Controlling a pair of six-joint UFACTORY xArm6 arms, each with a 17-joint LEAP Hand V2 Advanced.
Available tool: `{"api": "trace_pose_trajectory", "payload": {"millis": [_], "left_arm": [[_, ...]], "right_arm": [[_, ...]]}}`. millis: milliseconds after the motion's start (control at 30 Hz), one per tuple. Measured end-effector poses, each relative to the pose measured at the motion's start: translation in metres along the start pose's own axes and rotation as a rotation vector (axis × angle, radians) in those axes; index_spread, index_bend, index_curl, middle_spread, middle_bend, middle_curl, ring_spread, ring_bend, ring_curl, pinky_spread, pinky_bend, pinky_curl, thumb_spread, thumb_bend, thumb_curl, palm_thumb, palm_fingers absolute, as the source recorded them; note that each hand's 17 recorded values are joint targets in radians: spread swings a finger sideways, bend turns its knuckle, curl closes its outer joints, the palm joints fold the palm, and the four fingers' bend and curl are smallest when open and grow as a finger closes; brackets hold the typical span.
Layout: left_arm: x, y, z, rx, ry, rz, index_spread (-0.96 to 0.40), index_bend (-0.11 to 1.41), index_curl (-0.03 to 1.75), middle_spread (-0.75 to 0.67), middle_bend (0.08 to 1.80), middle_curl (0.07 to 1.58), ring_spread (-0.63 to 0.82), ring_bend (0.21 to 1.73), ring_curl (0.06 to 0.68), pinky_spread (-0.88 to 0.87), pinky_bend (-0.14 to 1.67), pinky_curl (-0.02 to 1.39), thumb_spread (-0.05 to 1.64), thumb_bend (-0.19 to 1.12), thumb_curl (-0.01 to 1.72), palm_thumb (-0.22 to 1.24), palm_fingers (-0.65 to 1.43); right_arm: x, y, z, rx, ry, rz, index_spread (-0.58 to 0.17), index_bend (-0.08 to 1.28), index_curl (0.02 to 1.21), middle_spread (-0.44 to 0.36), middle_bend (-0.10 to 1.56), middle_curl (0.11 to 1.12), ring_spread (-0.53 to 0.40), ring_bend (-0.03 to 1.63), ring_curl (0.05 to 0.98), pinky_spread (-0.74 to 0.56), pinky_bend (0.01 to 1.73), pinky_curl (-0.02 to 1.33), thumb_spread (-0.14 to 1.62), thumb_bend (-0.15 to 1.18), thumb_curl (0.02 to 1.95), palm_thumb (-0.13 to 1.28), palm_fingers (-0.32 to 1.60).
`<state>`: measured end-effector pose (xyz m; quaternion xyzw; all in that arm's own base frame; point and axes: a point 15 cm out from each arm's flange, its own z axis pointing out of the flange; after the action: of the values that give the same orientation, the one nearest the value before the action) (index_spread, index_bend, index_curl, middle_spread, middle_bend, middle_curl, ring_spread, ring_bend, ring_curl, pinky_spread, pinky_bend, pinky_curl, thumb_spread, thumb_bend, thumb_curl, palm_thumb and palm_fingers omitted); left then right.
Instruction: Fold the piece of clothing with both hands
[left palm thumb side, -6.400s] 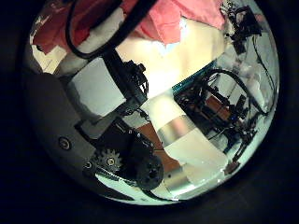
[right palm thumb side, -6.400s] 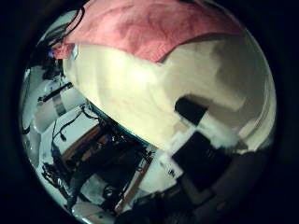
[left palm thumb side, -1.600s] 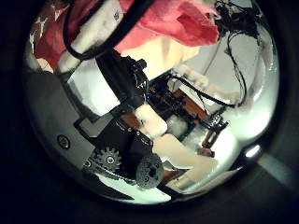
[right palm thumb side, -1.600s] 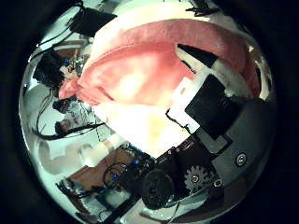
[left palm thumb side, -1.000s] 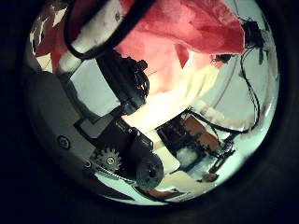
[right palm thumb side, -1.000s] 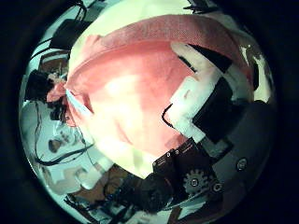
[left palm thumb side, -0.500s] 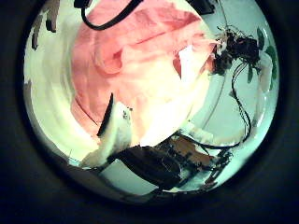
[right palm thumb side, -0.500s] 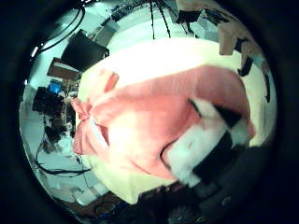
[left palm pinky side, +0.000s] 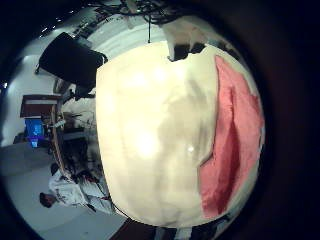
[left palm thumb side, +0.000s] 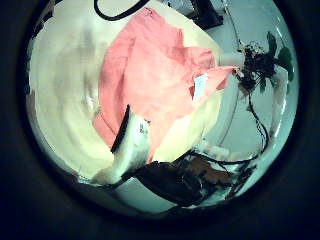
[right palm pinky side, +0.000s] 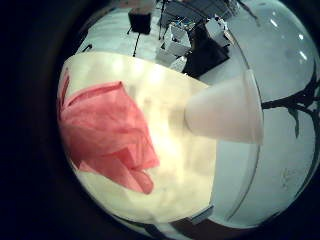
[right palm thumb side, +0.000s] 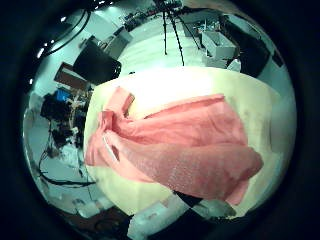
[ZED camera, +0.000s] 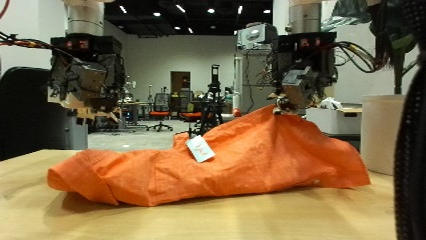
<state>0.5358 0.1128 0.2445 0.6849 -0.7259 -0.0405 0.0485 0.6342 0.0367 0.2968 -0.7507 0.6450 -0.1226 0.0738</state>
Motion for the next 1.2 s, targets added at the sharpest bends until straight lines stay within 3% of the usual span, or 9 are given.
{"api": "trace_pose_trajectory", "payload": {"millis": [333, 433, 800, 1033, 1200], "left_arm": [[0.030, 0.030, 0.000, -0.023, 0.018, 0.055, 0.12, 0.14, 0.30, 0.35, 0.18, 0.28, 0.51, 0.42, 0.258, 0.54, 0.35, 0.39, 1.43, 0.00, 0.24, 0.42, -0.05], [0.039, 0.041, 0.004, -0.037, 0.019, 0.068, 0.12, 0.14, 0.29, 0.35, 0.18, 0.28, 0.51, 0.41, 0.256, 0.54, 0.35, 0.38, 1.43, -0.01, 0.24, 0.42, -0.04], [0.064, 0.076, 0.007, -0.036, 0.014, 0.119, 0.12, 0.15, 0.28, 0.33, 0.18, 0.27, 0.52, 0.40, 0.251, 0.52, 0.34, 0.35, 1.42, -0.01, 0.24, 0.41, -0.03], [0.075, 0.090, -0.003, -0.019, 0.007, 0.145, 0.12, 0.15, 0.27, 0.32, 0.18, 0.28, 0.52, 0.40, 0.251, 0.51, 0.34, 0.34, 1.41, -0.01, 0.23, 0.41, -0.02], [0.079, 0.099, -0.007, -0.013, 0.005, 0.158, 0.12, 0.16, 0.27, 0.31, 0.19, 0.28, 0.52, 0.41, 0.251, 0.50, 0.33, 0.34, 1.41, -0.01, 0.23, 0.41, -0.01]], "right_arm": [[0.003, 0.006, 0.011, -0.044, 0.009, -0.014, -0.417, 0.26, 0.42, -0.028, 0.22, 0.34, 0.197, 0.33, 0.269, 0.46, 0.29, 0.46, 1.22, -0.02, 0.25, 0.44, 0.15], [0.000, 0.015, 0.036, -0.099, 0.003, -0.024, -0.390, 0.22, 0.41, -0.001, 0.20, 0.34, 0.195, 0.30, 0.263, 0.45, 0.28, 0.44, 1.14, -0.03, 0.25, 0.41, 0.15], [-0.002, 0.010, 0.072, -0.118, 0.000, -0.030, -0.347, 0.18, 0.36, 0.057, 0.17, 0.29, 0.193, 0.27, 0.254, 0.45, 0.31, 0.40, 0.94, -0.05, 0.26, 0.26, 0.13], [0.011, 0.013, 0.052, -0.117, 0.009, -0.033, -0.324, 0.18, 0.35, 0.051, 0.24, 0.31, 0.170, 0.29, 0.250, 0.41, 0.23, 0.36, 0.97, -0.02, 0.27, 0.28, 0.25], [0.032, 0.045, 0.031, -0.226, 0.039, -0.029, -0.275, 0.15, 0.33, 0.046, 0.27, 0.33, 0.136, 0.32, 0.267, 0.35, 0.21, 0.35, 1.01, -0.03, 0.27, 0.27, 0.25]]}}
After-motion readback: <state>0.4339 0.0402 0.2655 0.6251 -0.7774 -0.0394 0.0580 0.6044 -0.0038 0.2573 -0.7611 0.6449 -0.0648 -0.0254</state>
